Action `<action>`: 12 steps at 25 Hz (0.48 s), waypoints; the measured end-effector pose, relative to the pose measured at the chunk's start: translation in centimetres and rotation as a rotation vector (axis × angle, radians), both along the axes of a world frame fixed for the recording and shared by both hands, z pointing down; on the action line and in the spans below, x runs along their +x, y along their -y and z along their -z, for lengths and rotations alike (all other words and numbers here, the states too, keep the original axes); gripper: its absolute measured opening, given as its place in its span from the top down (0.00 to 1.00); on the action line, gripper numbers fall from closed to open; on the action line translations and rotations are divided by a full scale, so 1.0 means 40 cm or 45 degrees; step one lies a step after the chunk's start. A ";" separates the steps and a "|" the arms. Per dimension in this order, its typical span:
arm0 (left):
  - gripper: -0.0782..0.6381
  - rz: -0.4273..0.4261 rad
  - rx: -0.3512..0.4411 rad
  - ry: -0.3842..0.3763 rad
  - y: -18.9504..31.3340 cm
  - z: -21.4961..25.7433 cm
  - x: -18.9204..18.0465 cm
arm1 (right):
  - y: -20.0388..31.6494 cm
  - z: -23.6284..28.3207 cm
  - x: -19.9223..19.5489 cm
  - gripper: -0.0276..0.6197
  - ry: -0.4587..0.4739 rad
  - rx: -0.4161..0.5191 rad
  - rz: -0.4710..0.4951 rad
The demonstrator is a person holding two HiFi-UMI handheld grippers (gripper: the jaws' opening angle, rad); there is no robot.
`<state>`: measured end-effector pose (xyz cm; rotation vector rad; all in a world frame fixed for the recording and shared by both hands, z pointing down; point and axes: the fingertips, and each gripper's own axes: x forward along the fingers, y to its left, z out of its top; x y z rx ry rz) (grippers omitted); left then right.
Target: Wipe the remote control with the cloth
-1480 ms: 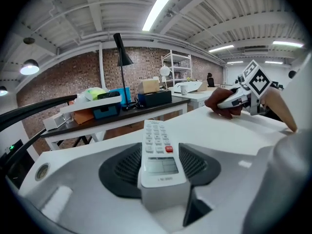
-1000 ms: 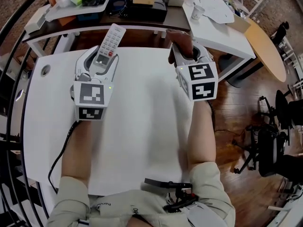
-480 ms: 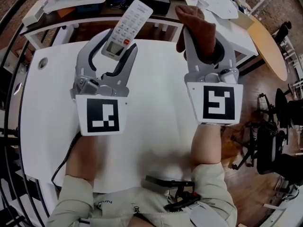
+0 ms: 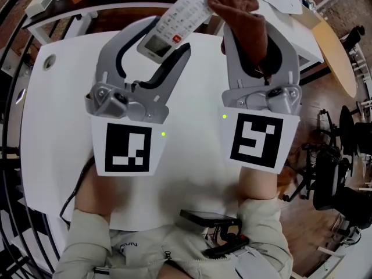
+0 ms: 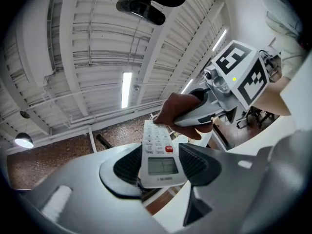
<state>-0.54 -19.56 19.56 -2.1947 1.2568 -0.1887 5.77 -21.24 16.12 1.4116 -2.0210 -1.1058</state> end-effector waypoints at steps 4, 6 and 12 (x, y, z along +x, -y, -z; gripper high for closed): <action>0.55 -0.015 -0.015 -0.033 0.002 0.002 -0.003 | -0.019 -0.036 -0.033 0.82 -0.129 -0.069 0.050; 0.55 -0.022 -0.027 -0.047 0.005 0.002 -0.007 | -0.036 -0.056 -0.059 0.82 -0.196 -0.103 0.107; 0.55 -0.063 -0.074 -0.020 0.031 -0.015 -0.021 | -0.066 -0.128 -0.136 0.82 -0.467 -0.170 0.247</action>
